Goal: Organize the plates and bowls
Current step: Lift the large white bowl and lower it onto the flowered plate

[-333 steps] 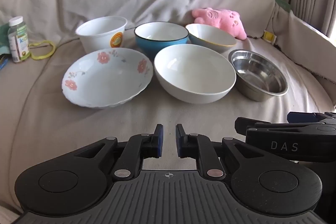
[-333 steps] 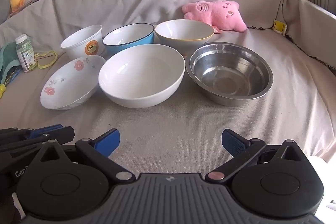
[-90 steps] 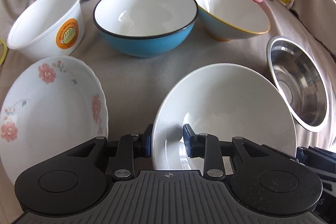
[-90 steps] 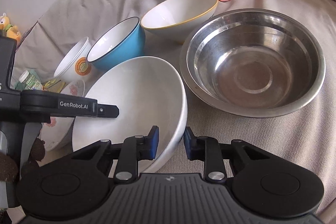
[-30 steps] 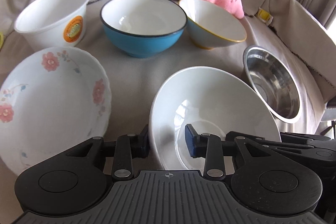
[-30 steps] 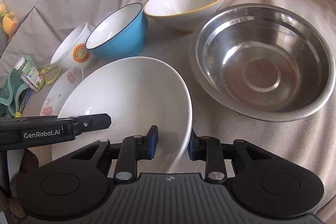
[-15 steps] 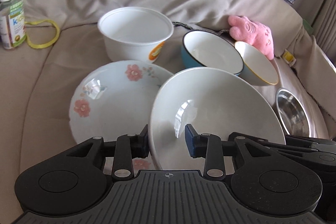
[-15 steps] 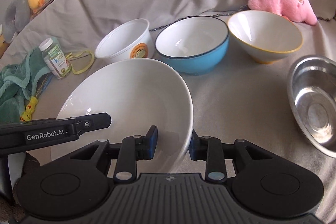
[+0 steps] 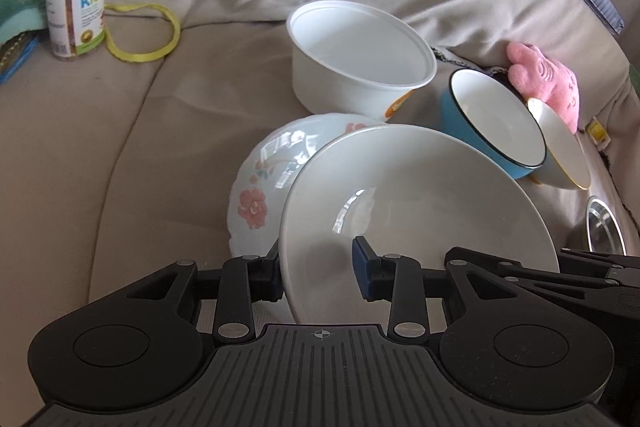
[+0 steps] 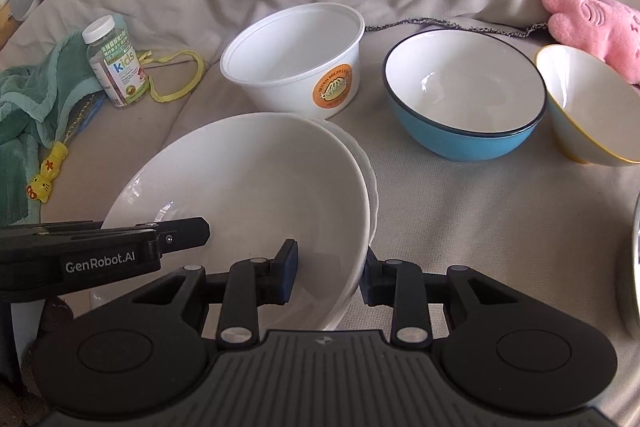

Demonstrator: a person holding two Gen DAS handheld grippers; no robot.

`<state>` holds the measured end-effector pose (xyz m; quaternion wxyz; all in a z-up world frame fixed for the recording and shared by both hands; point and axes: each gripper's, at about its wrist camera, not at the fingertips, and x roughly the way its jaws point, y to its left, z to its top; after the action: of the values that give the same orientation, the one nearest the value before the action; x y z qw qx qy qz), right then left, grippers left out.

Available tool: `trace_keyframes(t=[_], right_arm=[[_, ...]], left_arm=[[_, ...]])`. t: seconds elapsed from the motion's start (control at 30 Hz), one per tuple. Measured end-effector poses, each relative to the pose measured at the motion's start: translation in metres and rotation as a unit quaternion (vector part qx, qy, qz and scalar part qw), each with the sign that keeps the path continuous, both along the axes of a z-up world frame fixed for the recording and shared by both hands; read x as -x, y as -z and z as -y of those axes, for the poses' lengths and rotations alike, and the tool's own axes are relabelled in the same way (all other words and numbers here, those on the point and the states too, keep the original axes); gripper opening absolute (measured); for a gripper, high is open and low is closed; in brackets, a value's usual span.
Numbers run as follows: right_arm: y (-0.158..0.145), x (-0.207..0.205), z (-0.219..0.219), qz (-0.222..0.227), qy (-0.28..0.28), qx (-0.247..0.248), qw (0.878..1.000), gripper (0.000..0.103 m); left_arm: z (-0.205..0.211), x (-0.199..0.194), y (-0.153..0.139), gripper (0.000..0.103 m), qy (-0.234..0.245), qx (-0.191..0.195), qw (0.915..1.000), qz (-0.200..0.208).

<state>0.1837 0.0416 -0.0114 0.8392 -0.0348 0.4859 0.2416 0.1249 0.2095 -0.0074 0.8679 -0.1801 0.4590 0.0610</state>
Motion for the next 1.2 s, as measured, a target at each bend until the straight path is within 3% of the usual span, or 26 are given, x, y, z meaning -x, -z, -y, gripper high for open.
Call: trace_keyframes(t=[0.47,0.83,1.07,1.13,1.2], right_arm=[[0.012,-0.010,-0.017,-0.004,-0.013,0.022,1.000,0.031],[0.023,-0.024,-0.026,-0.016,-0.008,0.025,1.000,0.031],[0.003,-0.014,-0.028,0.036,-0.030,0.042,0.998,0.031],[0.002,-0.014,-0.025,0.037,-0.032,0.043,0.998,0.031],[0.003,-0.016,-0.021,0.036,-0.024,0.040,0.998,0.031]], left_arm=[[-0.011,-0.005,0.014,0.030,-0.025,0.000,0.9993,-0.027],[-0.040,-0.006,0.014,0.019,-0.041,0.052,0.9974,-0.026],[-0.061,0.004,-0.005,0.017,-0.053,0.074,0.9955,0.026],[-0.067,0.007,-0.009,0.017,-0.052,0.087,0.9940,0.044],[-0.069,0.010,-0.013,0.017,-0.053,0.076,0.9940,0.059]])
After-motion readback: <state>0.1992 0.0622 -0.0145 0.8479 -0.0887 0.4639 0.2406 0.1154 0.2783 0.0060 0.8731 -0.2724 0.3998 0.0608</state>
